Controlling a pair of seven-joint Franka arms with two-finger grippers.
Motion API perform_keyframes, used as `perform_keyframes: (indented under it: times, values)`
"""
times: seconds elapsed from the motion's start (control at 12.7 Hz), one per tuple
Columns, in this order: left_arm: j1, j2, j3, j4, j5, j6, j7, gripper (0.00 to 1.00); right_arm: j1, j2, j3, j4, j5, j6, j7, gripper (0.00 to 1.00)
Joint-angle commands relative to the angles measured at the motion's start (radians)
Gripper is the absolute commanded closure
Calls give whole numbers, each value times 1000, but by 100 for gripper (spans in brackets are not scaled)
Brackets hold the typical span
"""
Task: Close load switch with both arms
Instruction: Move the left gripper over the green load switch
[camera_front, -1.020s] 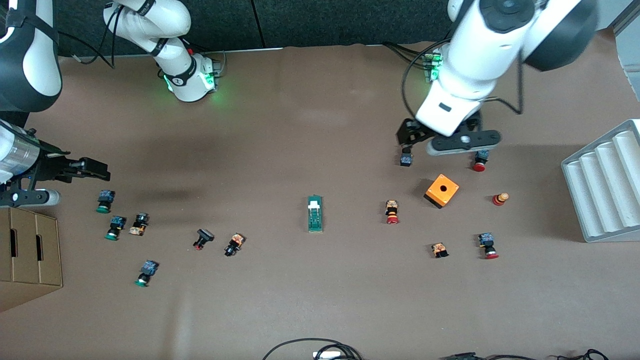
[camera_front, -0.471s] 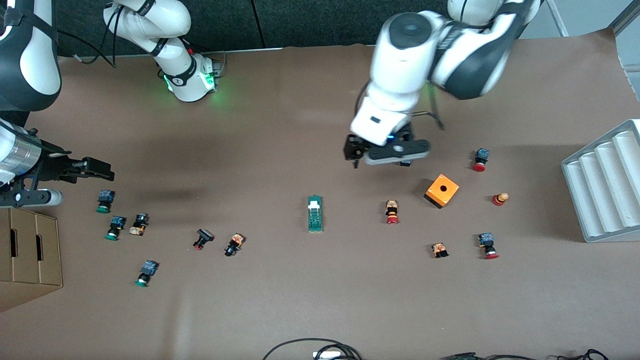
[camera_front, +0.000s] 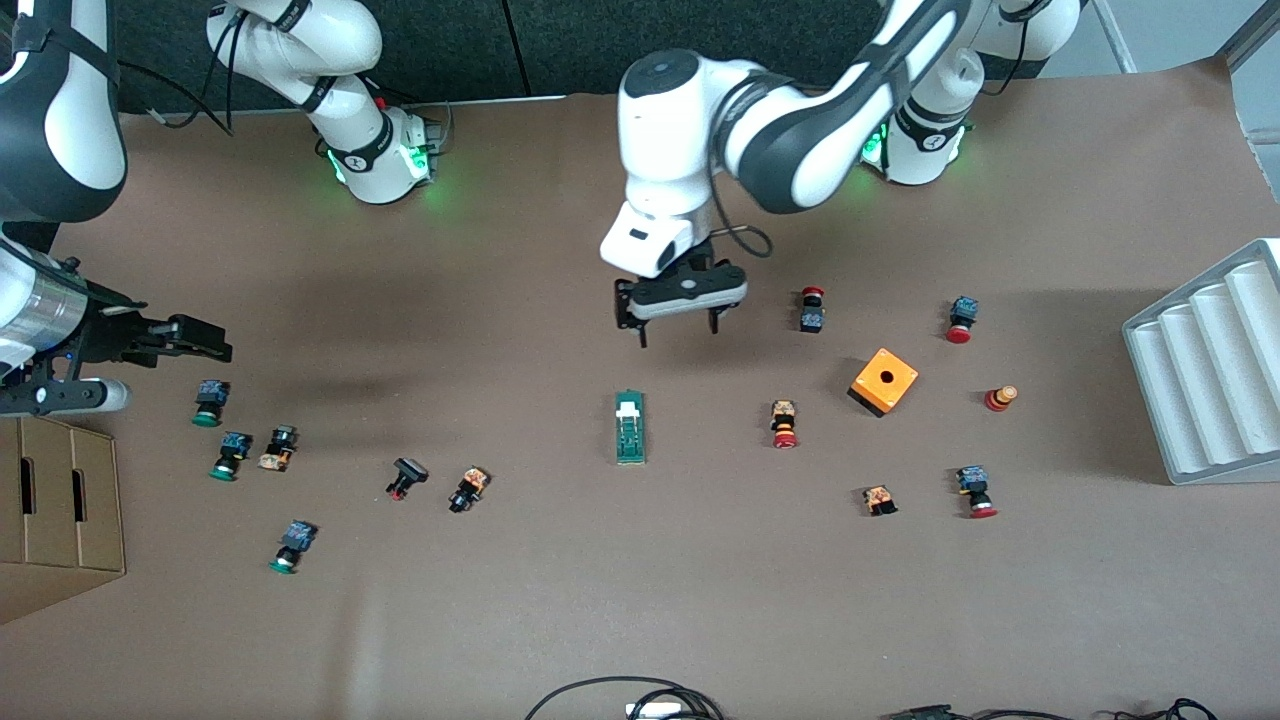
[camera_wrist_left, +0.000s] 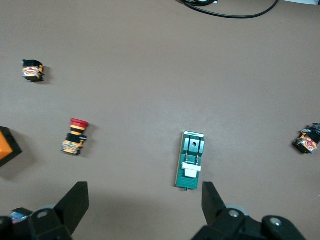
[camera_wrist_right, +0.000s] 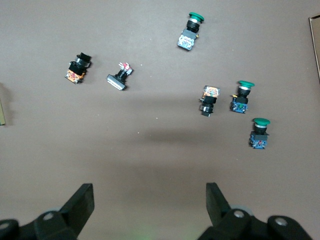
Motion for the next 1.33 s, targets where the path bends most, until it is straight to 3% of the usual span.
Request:
perform_keyframes:
  times: [0.0,0.71,1.26]
  values:
    - [-53,72,6,20,148,26,-135,0,23,10,-2,15,34,1,-9,0]
    - [-211,263,17,-3,626,47,-678,0,8,28,-14,17,6,40,-98,0]
    - [-239,440,17,-13,1022,-9,-872,1,14,27,-14,17,6,32,-109,0]
